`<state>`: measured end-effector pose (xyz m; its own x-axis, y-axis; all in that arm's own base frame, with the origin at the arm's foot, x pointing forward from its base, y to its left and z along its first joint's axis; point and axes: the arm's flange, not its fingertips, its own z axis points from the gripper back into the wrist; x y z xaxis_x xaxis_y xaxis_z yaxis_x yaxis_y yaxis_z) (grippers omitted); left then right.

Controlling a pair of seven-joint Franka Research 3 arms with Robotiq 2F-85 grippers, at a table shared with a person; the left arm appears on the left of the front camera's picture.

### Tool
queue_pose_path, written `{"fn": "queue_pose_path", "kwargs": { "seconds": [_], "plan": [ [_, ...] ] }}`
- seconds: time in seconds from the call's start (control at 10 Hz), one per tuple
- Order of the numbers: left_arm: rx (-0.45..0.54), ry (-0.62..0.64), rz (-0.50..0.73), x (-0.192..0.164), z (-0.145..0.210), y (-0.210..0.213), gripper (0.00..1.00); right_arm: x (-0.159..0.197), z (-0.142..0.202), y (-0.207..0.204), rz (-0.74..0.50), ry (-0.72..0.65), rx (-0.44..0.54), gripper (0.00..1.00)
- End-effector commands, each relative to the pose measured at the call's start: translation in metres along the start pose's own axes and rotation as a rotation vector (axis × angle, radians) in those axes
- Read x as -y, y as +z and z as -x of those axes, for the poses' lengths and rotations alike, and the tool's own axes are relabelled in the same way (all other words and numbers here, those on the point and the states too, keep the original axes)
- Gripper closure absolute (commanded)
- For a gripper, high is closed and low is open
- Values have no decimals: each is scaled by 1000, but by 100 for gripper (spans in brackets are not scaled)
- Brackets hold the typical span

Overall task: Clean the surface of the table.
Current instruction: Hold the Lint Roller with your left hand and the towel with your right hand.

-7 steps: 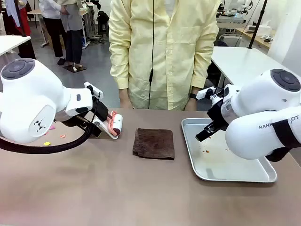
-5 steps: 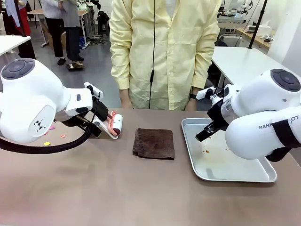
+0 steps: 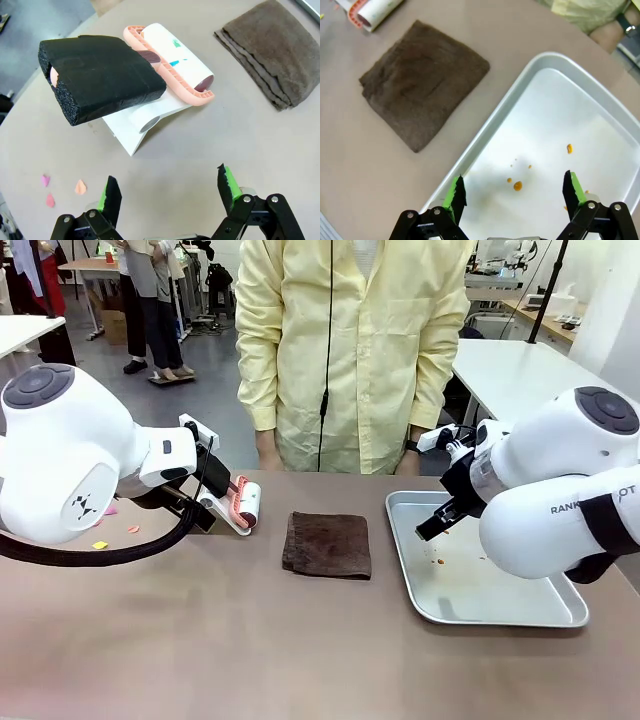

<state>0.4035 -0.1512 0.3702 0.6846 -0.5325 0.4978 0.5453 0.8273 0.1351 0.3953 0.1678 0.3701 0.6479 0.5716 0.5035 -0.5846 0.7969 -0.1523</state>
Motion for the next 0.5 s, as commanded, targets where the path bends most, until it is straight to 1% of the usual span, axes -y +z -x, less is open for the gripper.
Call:
{"fn": "queue_pose_path", "kwargs": {
  "seconds": [0.0,0.4],
  "plan": [
    [0,-1,0,0,0,0,0,0,0,0,0,0,0,0],
    [0,-1,0,0,0,0,0,0,0,0,0,0,0,0]
  ]
}}
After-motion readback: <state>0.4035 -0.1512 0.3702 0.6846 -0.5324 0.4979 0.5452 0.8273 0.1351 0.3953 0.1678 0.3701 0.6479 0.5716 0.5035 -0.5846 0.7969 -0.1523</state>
